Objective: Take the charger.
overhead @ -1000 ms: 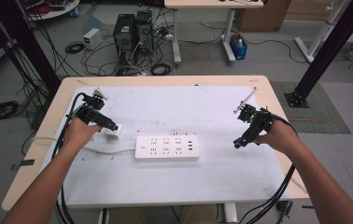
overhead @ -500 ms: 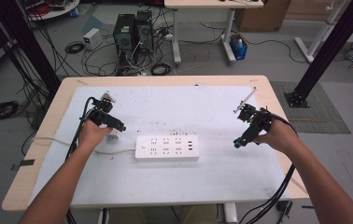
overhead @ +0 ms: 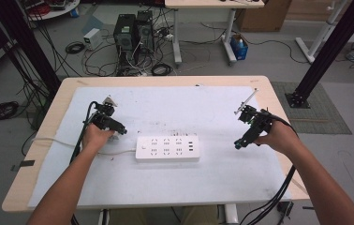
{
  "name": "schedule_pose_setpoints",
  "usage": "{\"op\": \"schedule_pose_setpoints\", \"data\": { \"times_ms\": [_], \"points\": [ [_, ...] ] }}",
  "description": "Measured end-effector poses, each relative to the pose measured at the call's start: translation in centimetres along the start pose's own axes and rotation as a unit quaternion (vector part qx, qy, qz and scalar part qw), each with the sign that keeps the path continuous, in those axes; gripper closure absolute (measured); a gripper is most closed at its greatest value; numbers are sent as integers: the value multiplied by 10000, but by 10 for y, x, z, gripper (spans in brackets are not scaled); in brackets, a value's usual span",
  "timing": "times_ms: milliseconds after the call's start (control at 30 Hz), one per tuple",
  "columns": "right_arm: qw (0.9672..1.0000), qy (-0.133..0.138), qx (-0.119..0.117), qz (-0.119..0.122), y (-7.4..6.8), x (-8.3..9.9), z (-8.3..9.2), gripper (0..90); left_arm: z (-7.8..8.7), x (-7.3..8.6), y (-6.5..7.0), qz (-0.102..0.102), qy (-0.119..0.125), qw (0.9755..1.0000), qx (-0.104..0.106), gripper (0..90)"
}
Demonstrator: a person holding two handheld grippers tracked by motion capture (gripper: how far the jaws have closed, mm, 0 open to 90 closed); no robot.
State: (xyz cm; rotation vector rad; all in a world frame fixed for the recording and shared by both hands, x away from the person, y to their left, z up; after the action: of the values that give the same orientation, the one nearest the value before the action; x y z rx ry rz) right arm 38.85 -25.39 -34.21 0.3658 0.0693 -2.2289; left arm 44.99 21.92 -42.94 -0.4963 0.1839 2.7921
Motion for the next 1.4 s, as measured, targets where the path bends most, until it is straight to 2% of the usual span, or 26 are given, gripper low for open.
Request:
{"op": "schedule_pose_setpoints", "data": {
  "times_ms": [200,233,400,567,633,733,967,1033,1133,1233,1333,1400],
  "points": [
    [10000,17,4,21,1,0,0,11,-3,1,0,0,-69,9999,133,334],
    [10000,14,-13,3,1,1,-1,13,-3,2,0,11,-67,9999,104,350],
    [10000,14,-24,-31,1,1,-1,15,-3,1,0,13,-80,9999,137,355],
    [10000,6,-23,-30,1,1,-1,16,-1,2,-2,1,-91,9999,104,423],
    [10000,23,-20,-3,2,2,-1,16,-1,3,-3,60,-6,9999,117,425],
    [10000,11,-20,-10,2,2,-1,16,0,3,-3,-27,42,10000,33,426],
    [10000,18,-4,-92,2,3,-1,16,14,5,-10,-104,298,9991,293,426],
    [9998,6,-23,-203,2,3,-1,16,19,7,-12,-207,314,9984,425,426],
    [9997,80,29,-241,1,4,0,16,27,9,-15,-584,414,9959,558,426],
    [9997,87,48,-233,2,4,1,16,34,13,-15,-933,549,9915,714,427],
    [9996,113,57,-237,1,5,1,16,41,17,-15,-1247,564,9876,768,427],
    [9994,143,41,-298,0,6,1,16,47,19,-14,-1481,645,9832,852,427]
  ]
}}
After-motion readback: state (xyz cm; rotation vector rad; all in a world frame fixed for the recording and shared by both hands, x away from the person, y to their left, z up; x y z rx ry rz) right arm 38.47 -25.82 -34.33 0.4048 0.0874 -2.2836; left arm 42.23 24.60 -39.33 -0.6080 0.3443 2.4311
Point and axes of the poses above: each handheld gripper's, and its own axes: z roughly backward along the jaws, x roughly out of its underside, y roughly to its right, the point moved 2 cm from there along -z, roughly forward along the jaws, and after that the axes turned 2 degrees about x, right-handed, at the moved point
